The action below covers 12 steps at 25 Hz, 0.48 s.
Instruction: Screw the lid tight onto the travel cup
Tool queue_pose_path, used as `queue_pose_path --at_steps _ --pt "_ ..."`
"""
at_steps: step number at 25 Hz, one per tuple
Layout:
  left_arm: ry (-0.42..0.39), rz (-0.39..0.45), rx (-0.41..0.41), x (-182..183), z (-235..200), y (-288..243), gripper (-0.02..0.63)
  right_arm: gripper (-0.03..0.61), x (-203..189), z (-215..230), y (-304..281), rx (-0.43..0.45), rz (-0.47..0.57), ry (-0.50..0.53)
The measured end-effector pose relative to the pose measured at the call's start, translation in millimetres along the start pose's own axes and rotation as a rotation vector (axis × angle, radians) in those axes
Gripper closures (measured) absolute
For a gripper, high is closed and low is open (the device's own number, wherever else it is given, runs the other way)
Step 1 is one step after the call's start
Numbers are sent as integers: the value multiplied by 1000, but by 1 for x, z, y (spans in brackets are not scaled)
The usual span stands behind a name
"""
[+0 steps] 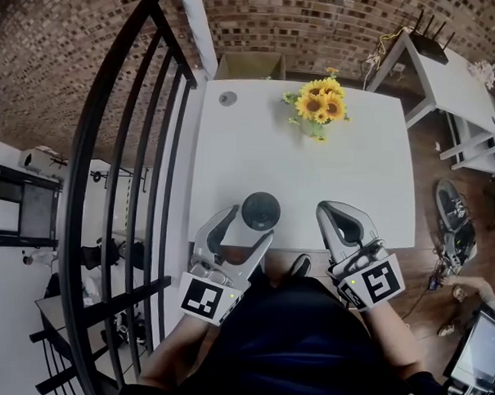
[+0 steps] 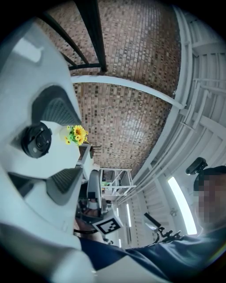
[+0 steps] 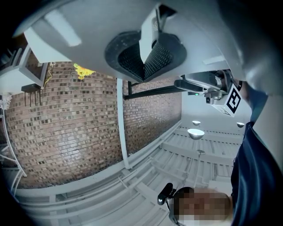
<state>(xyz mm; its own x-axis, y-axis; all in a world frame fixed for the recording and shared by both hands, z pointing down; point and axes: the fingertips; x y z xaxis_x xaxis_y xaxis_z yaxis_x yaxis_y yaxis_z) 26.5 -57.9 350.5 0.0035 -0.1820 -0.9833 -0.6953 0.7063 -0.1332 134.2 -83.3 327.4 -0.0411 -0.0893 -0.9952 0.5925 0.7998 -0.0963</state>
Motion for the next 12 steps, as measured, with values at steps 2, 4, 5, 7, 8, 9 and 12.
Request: queue_pose_path --at_steps 2,4,5,7,8,9,12 --pt "-1 1 0 1 0 -1 310 568 1 0 0 2 1 1" --pt "0 2 3 1 0 -1 310 568 2 1 0 4 4 1" --pt "1 4 5 1 0 -2 310 568 2 1 0 5 6 1" --pt "3 6 6 1 1 -2 310 568 2 1 1 5 10 2" --pt "2 6 6 1 1 -1 310 568 1 1 1 4 11 3" --pt "0 5 5 1 1 -1 310 568 1 1 1 4 8 4" --pt "1 0 7 -1 2 -1 310 568 0 2 2 2 4 -12"
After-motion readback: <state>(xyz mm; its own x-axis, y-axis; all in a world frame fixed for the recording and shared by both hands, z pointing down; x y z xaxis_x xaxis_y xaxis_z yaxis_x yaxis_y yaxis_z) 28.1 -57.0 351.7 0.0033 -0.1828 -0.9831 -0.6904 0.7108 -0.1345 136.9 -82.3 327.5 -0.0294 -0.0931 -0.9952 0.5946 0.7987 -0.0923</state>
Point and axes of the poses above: the fingertips, and each gripper's own axes: y backward along the fingers, z to its right, x out of its top, and after that the axes turned 6 degrees about -x, right-handed
